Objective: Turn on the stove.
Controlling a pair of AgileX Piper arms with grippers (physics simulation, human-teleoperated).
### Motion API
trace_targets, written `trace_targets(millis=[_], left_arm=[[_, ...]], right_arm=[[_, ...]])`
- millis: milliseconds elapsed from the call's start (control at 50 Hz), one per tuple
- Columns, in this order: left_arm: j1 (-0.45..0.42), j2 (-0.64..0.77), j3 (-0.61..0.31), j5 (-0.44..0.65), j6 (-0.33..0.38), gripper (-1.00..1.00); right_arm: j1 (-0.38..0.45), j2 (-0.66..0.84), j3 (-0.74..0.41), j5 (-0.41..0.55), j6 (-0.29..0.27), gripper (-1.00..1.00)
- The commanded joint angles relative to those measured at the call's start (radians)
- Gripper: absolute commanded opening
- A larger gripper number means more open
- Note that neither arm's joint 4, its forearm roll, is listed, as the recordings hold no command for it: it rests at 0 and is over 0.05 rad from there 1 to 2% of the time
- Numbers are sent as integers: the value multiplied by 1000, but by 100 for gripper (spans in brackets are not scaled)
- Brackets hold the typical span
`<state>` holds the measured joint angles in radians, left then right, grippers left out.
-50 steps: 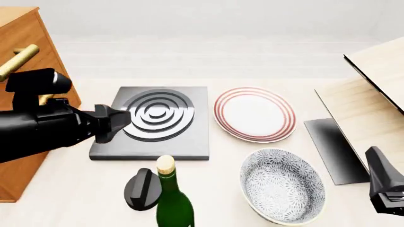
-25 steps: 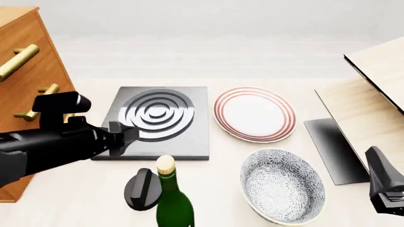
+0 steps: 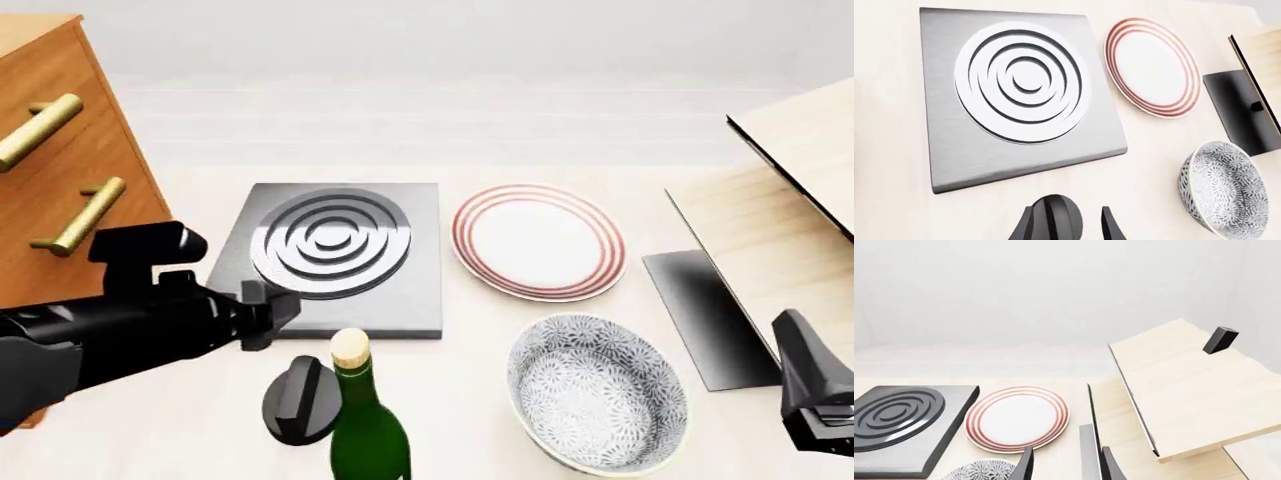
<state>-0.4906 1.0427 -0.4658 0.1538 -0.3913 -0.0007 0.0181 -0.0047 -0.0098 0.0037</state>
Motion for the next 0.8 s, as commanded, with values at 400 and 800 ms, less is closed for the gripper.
trace_targets(millis=[400,800], left_arm=[[31,90,64,-114,-24,100],[15,184,109,-229,-64,100]], right_arm=[[0,0,0,0,0,100],[0,0,0,0,0,100]])
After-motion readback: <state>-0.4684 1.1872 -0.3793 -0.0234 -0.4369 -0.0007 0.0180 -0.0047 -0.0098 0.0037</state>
